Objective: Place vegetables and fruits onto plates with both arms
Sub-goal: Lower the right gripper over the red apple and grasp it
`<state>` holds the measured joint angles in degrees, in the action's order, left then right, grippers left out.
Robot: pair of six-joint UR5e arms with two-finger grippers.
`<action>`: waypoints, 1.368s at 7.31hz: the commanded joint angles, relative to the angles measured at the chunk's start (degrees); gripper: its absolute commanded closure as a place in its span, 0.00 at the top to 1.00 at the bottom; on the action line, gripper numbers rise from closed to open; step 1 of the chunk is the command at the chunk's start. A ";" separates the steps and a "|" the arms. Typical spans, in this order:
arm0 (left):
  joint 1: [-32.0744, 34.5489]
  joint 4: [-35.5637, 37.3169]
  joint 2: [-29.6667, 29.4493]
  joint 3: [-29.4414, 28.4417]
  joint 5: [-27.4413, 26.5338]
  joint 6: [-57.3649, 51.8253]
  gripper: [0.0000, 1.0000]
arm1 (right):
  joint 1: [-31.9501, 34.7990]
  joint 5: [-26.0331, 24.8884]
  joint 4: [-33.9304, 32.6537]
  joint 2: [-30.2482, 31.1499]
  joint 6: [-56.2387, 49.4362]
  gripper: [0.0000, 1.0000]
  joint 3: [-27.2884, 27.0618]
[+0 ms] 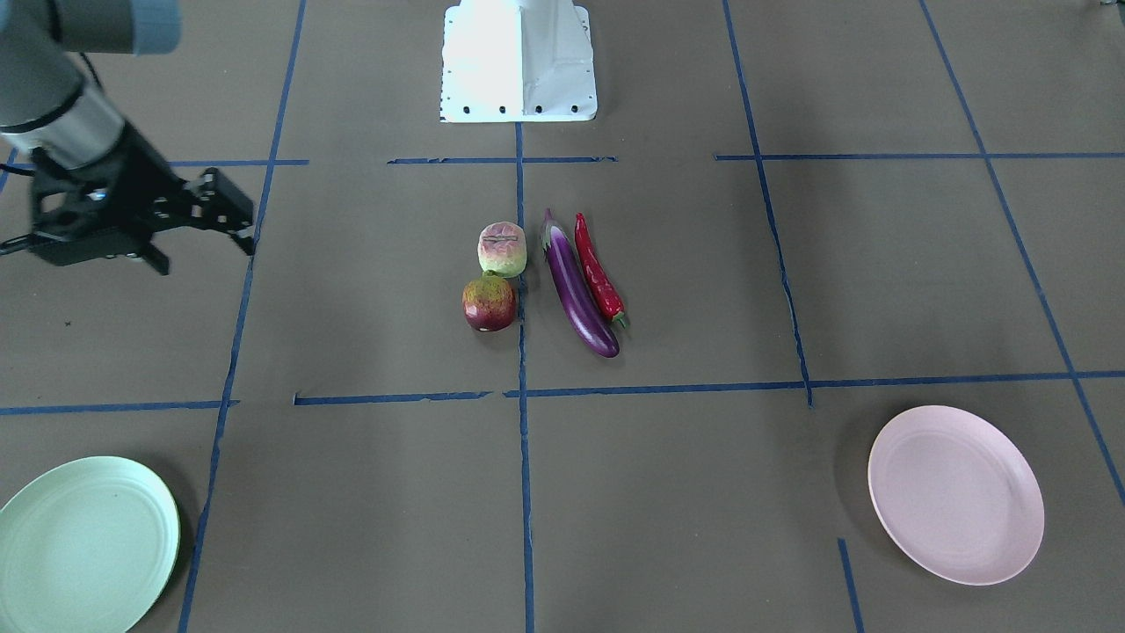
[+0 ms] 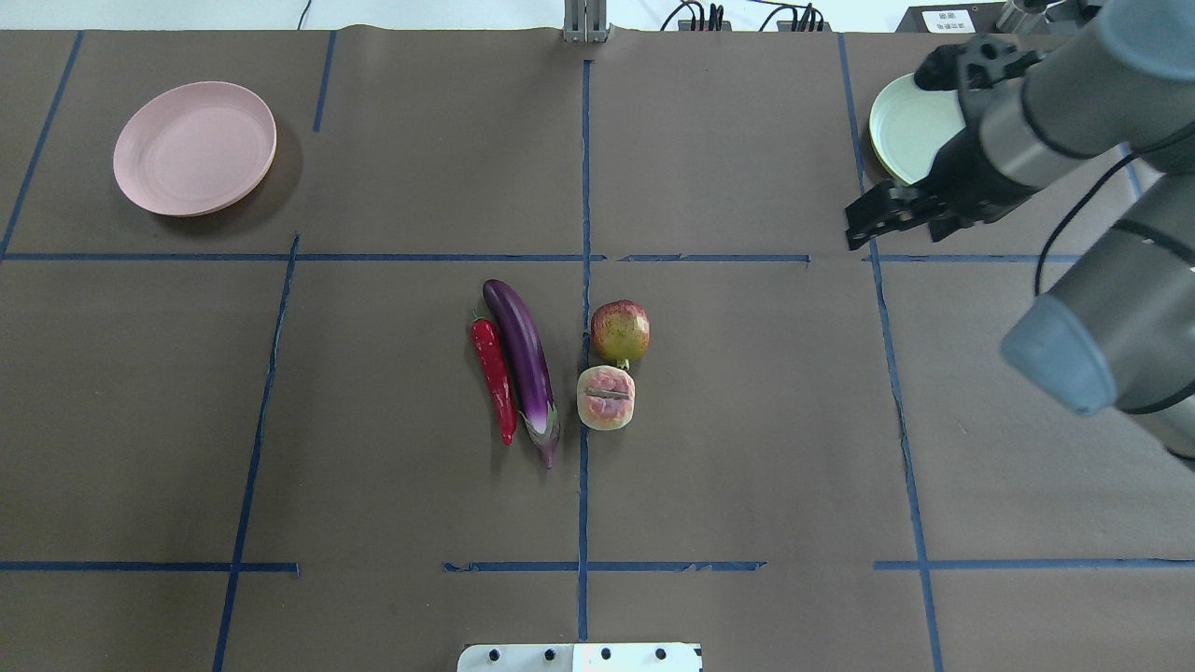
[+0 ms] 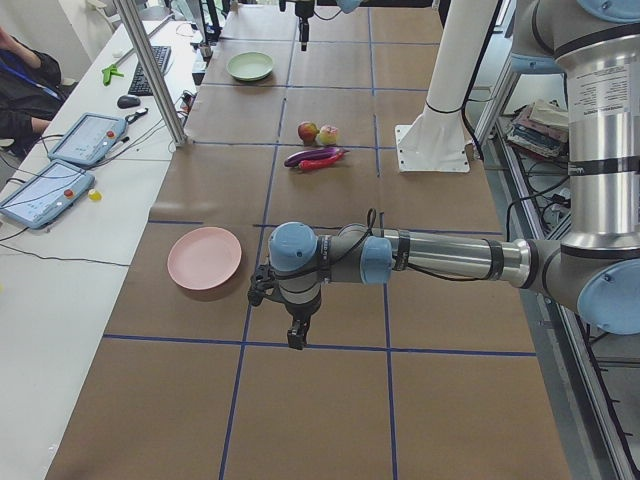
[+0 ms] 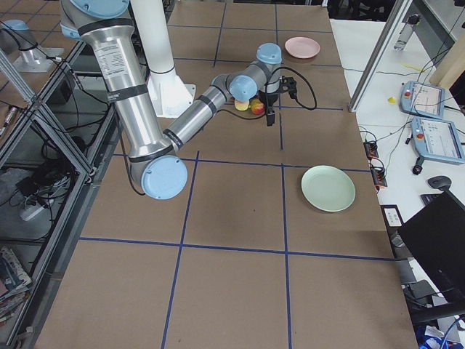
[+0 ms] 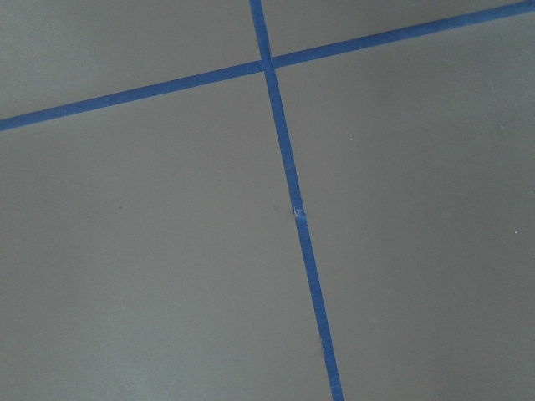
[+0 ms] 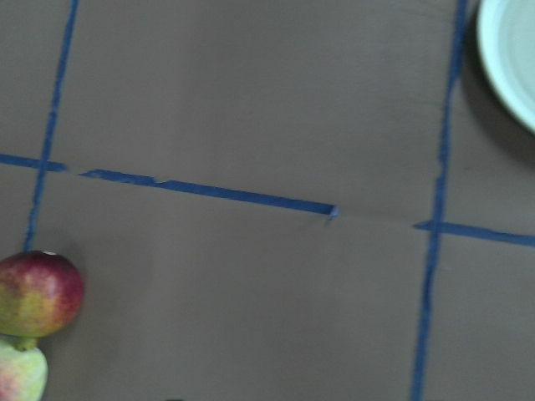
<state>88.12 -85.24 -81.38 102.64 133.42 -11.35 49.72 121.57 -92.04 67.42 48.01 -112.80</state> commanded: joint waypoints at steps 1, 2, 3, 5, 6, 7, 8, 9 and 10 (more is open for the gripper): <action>-0.06 -0.02 -0.01 -0.07 0.00 0.01 1.00 | -10.75 -10.08 -0.07 -10.77 11.64 1.00 6.59; -0.06 -0.02 -0.01 -0.07 0.00 0.01 1.00 | -13.48 -14.04 0.02 -16.13 14.46 1.00 12.11; -0.06 -0.02 -0.01 -0.07 0.00 0.01 1.00 | -15.77 -16.86 0.11 -20.01 16.14 1.00 17.30; -0.06 -0.02 -0.01 -0.07 0.00 0.01 1.00 | -17.81 -19.35 0.46 -24.60 16.42 1.00 24.79; -0.06 -0.02 -0.01 -0.07 0.00 0.01 1.00 | -18.86 -20.83 0.55 -24.97 16.42 1.00 26.74; -0.14 -0.02 -0.01 -0.07 0.00 0.01 1.00 | -19.48 -21.45 0.55 -25.15 16.33 1.00 27.71; -0.15 -0.02 -0.01 -0.07 0.00 0.01 1.00 | -20.01 -21.55 0.55 -24.97 16.07 1.00 28.59; -0.23 -0.02 -0.01 -0.15 0.00 0.01 1.00 | -20.71 -22.33 0.55 -24.97 15.80 1.00 29.56; -0.23 -0.02 -0.01 -0.16 0.00 0.01 1.00 | -21.15 -23.29 0.63 -25.15 16.24 1.00 30.27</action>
<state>87.93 -85.25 -81.39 102.51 133.42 -11.34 29.24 99.32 -91.47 42.40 64.04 -83.58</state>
